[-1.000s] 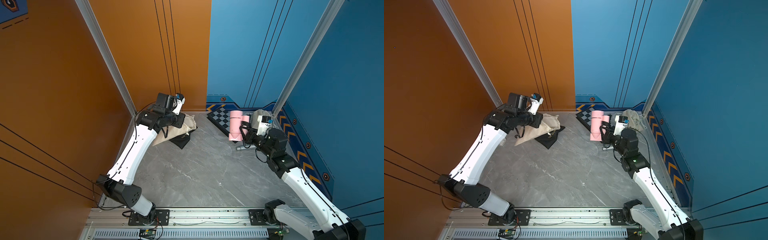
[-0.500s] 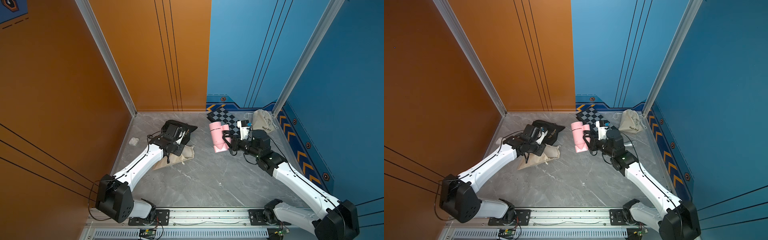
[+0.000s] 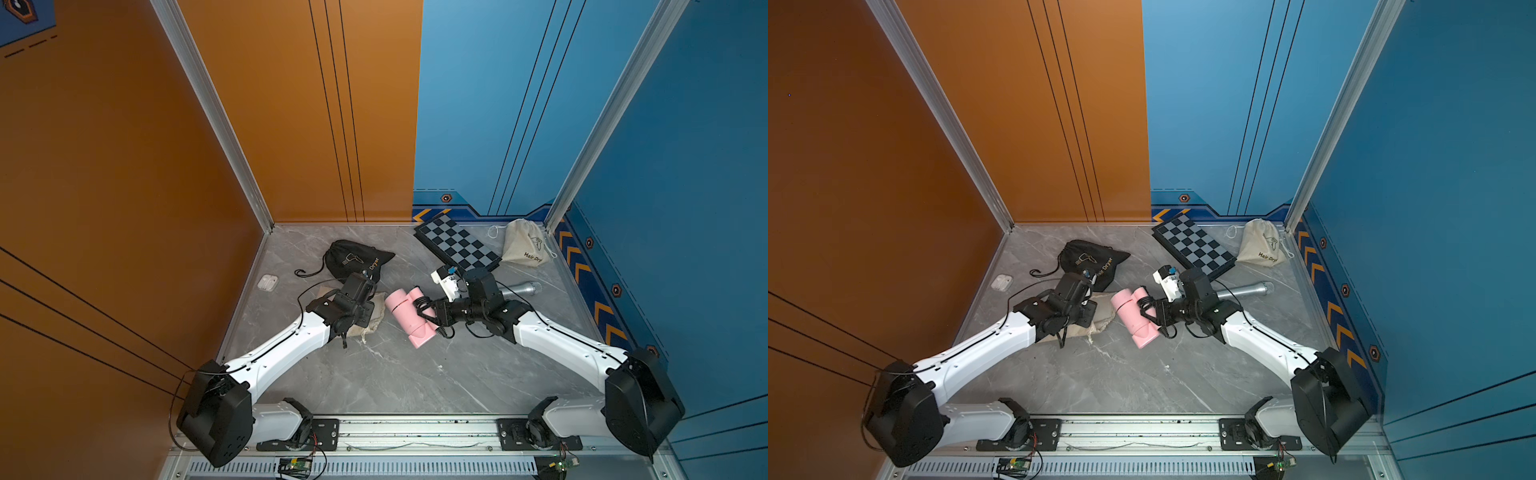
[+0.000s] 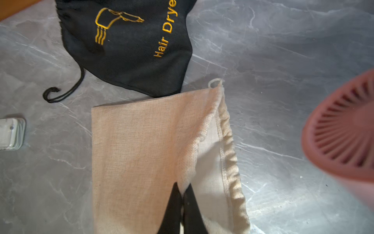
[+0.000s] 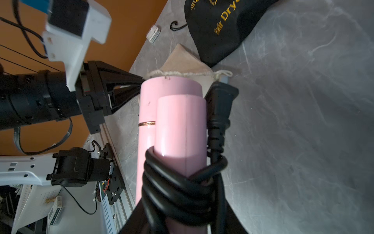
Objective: Pack away hair dryers
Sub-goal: Place the hair dryer in the drawstring bag.
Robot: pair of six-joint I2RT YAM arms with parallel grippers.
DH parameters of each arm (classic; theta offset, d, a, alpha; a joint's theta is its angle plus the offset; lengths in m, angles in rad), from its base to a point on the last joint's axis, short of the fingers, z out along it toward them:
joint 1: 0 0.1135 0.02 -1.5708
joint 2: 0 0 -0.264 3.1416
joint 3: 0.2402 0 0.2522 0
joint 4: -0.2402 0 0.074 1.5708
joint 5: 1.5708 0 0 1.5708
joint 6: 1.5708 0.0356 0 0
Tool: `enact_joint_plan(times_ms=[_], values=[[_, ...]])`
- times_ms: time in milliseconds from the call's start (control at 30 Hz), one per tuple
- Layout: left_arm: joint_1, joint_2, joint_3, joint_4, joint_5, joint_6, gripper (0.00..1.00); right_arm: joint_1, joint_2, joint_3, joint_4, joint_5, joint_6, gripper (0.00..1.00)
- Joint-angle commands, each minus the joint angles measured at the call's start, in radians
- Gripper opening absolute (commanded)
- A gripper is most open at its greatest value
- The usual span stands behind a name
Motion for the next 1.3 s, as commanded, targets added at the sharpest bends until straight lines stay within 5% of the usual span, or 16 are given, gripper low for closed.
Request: enact_joint_plan(times_ms=[0,433,867,1267], values=[[-0.008,-0.059,-0.035,0.087,-0.055,-0.027,0.00,0.023,0.047,0.035,0.027,-0.083,-0.039,0.25],[-0.028,-0.069,-0.064,0.139,-0.027,0.016,0.00,0.076,0.248,0.163,0.049,-0.111,-0.028,0.24],[-0.031,-0.074,-0.106,0.171,-0.036,0.005,0.00,0.022,0.101,0.087,-0.036,-0.046,-0.069,0.23],[-0.037,-0.069,-0.107,0.195,-0.012,-0.014,0.00,0.026,0.226,0.138,0.046,-0.052,-0.034,0.24]])
